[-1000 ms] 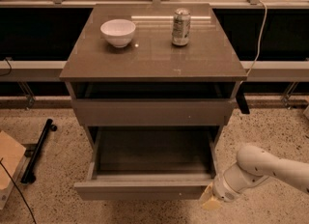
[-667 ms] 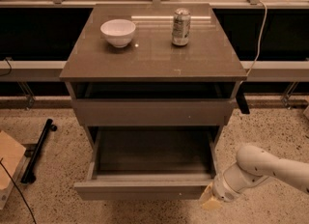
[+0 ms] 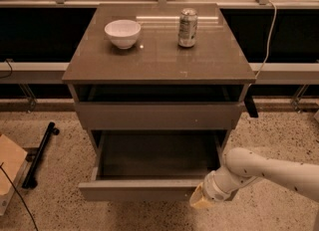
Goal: Close middle drawer
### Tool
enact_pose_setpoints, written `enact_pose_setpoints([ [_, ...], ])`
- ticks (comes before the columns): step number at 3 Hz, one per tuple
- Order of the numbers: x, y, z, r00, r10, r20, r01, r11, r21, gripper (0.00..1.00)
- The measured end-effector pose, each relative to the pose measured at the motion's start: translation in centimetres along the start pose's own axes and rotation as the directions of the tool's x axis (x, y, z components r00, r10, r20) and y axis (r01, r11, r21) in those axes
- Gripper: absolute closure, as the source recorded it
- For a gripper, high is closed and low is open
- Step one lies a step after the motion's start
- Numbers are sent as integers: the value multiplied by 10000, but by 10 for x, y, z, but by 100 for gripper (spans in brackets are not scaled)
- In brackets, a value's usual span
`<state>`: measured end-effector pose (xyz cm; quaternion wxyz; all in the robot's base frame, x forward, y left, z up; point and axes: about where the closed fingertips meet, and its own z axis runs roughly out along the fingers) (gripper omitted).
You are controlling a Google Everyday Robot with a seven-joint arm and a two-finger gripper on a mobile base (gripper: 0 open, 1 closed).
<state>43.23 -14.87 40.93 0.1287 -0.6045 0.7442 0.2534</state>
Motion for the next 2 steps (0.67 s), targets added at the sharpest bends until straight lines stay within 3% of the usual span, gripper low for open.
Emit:
enact_pose_setpoints([
  [1,0,0,0,10000,0,1,0,10000,0,100],
  [2,-19,-20,11,9986,-388,374,380,9991,207,100],
])
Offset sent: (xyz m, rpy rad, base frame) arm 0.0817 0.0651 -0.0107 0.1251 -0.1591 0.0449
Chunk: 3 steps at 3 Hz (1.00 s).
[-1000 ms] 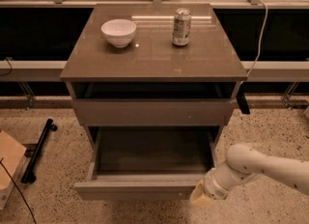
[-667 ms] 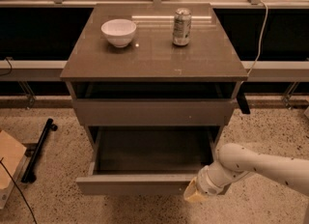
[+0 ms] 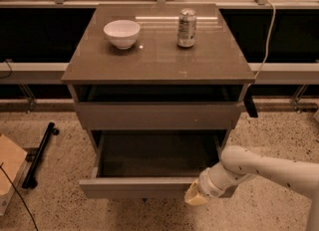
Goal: Close middle drawer
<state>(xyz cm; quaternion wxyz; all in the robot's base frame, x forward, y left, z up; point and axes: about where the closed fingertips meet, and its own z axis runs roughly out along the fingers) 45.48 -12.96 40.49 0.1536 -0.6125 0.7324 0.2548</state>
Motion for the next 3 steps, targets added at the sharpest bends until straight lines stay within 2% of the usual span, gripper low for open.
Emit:
enact_pose_setpoints([
  [1,-7,-9,6,9997,-144,194,143,9999,82,100],
  [2,-22,-38,18,9962,-366,794,343,9990,300,100],
  [3,-30,-58,21,9926,-400,1145,344,9981,503,100],
])
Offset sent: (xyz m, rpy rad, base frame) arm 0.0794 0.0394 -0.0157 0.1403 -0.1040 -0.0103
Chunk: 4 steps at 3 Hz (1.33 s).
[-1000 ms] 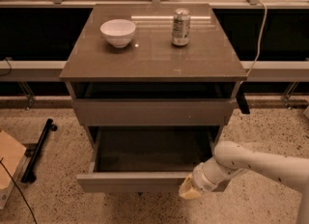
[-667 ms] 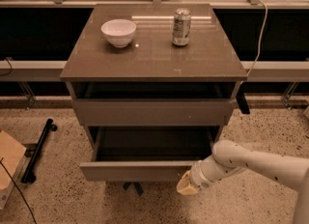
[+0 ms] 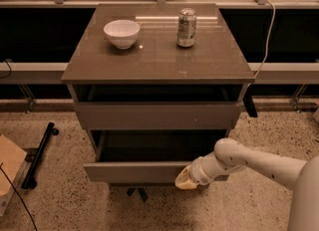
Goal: Close middle drawer
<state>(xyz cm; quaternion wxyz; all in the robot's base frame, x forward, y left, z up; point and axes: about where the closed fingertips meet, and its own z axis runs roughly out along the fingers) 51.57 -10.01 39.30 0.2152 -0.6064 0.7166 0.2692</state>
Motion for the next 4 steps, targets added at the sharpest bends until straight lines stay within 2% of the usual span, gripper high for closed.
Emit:
enact_pose_setpoints([
  [1,0,0,0,10000,0,1,0,10000,0,83],
  [3,-11,-31,-13,9939,195,1085,-263,9978,613,36],
  [4,-19,-41,-17,9899,127,1412,-239,9967,779,14],
])
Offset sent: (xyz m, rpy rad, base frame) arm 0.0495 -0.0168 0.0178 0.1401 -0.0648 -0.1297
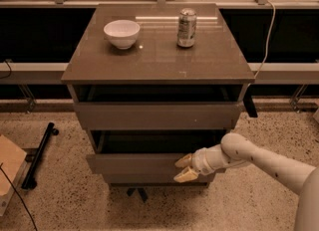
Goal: Close middle drawer
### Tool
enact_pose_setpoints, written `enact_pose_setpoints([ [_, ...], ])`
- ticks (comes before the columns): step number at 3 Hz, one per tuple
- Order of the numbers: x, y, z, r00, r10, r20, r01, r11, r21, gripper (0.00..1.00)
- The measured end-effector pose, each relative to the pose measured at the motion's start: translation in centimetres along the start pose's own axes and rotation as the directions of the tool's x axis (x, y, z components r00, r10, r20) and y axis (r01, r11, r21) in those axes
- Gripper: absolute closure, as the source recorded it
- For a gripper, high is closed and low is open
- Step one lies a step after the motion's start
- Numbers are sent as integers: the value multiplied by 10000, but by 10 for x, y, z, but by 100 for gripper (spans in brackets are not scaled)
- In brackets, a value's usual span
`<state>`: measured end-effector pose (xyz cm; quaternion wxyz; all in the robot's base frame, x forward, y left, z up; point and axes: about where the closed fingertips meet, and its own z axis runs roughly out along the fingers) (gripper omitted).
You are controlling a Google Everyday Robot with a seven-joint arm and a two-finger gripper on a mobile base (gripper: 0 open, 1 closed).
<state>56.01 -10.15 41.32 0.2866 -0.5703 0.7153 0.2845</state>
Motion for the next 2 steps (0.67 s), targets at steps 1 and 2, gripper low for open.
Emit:
enact_pose_setpoints([
  [1,-7,-7,-1,9996,-54,266,52,10000,82,0],
  [2,-7,-7,0,9996,-54,266,52,10000,81,0],
])
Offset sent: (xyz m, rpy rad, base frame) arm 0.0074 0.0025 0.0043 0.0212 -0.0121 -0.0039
